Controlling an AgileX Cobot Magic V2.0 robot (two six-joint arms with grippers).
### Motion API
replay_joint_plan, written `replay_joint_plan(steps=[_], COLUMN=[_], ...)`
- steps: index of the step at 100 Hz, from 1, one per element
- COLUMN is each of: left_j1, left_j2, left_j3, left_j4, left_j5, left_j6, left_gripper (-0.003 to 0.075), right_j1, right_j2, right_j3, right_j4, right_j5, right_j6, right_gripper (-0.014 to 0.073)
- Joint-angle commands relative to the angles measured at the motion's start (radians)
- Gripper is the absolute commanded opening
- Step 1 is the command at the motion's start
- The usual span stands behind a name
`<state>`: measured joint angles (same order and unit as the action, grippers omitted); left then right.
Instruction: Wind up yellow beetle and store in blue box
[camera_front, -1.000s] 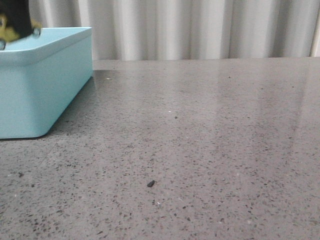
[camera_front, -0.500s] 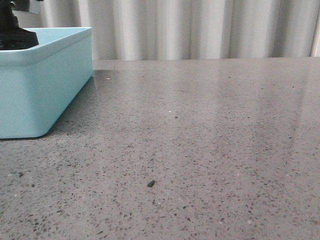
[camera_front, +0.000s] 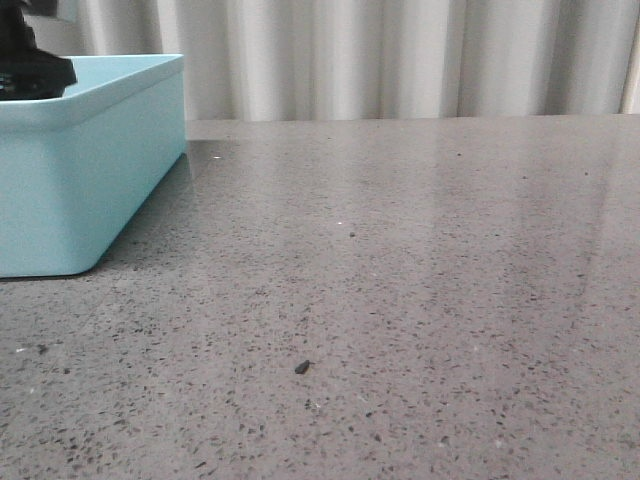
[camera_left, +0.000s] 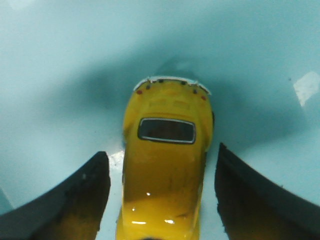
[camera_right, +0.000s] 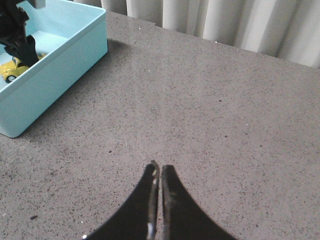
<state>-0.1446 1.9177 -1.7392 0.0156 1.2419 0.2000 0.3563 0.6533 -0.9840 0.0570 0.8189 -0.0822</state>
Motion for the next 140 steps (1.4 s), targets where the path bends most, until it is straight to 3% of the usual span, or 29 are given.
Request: replay_joint_plan(steps=[1,16,37,66,98,112,121,140], left_j1=[0.001,0.001,0.001,-0.002,-0.002,-0.002,-0.002,-0.004], left_j2=[-0.097,-0.186,-0.353,-0.749,-1.286,-1.501,-1.602,-1.642], left_j3=[-0.054,-0.083,-0.075,0.193,0.702,0.887,0.956,0.987], left_j4=[-0.016,-0.077,-0.175,-0.199,-0.159,-0.098,-0.036,0.009], left_j5=[0.016,0.001,0.007,-0.015,-0.212,-0.376,-0.433,-0.402], left_j6=[-0.006,0.005,0.005,0.011,0.011,0.011,0.011,0.011], left_gripper=[0.0420,0.0340,-0.0022,-0.0021,-0.0021,-0.0021,-0.0021,-0.0021], right_j1=[0.001,0.001,0.001,0.001,0.028,0.028,0.028,0.028], right_j2=[-0.006,-0.063,-0.230,-0.521,-0.539,-0.539,-0.539,-0.539], right_j3=[-0.021,-0.008,0.125,0.325,0.350,0.350,0.350,0.350], right_j4=[-0.022,-0.086,-0.212,-0.242,-0.242,-0.242,-0.242,-0.239], right_j5=[-0.052,-0.061,-0.129,-0.261,-0.269,-0.270,-0.270,-0.270], right_j6=[-0.004,-0.006,-0.006,-0.006,-0.006,-0.006,-0.006,-0.006], right_gripper=[-0.0041,-0.0041,-0.0041,-0.0041,-0.0041,-0.0041,-0.0041,-0.0041])
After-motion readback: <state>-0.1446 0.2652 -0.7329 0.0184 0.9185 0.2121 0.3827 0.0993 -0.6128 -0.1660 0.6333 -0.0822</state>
